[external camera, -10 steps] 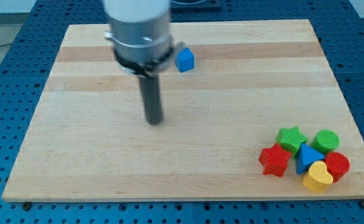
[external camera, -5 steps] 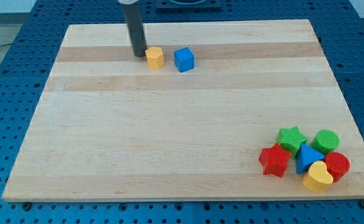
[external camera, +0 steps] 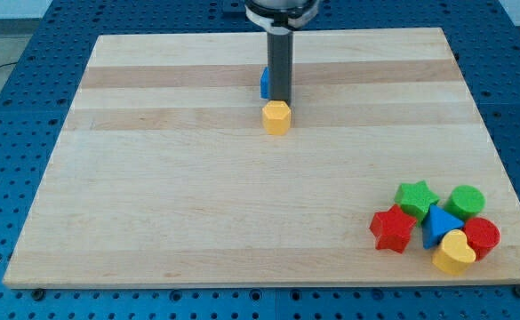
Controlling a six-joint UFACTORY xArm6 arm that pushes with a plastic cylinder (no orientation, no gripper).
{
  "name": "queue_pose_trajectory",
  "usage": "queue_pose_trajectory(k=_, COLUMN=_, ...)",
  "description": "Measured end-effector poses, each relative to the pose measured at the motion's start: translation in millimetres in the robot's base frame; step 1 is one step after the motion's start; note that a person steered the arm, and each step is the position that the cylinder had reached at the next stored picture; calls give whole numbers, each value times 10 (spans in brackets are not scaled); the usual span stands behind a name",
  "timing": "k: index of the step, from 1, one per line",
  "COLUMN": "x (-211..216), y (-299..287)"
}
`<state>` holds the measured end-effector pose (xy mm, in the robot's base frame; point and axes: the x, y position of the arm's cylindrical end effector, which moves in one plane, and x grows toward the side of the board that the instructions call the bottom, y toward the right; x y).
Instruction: Place yellow hexagon on top right to green star
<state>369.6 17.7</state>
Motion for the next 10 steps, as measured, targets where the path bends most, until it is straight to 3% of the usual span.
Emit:
queue_pose_trajectory(k=1, x=226, y=0)
queue_pose_trajectory(k=3, x=279, y=-478)
queue_pose_trajectory(k=5, x=860, y=-330)
queue_pose_trajectory(k=7, x=811, y=378)
queue_pose_trajectory(k=9, x=357, y=355)
queue_pose_trajectory(k=10, x=414, y=385)
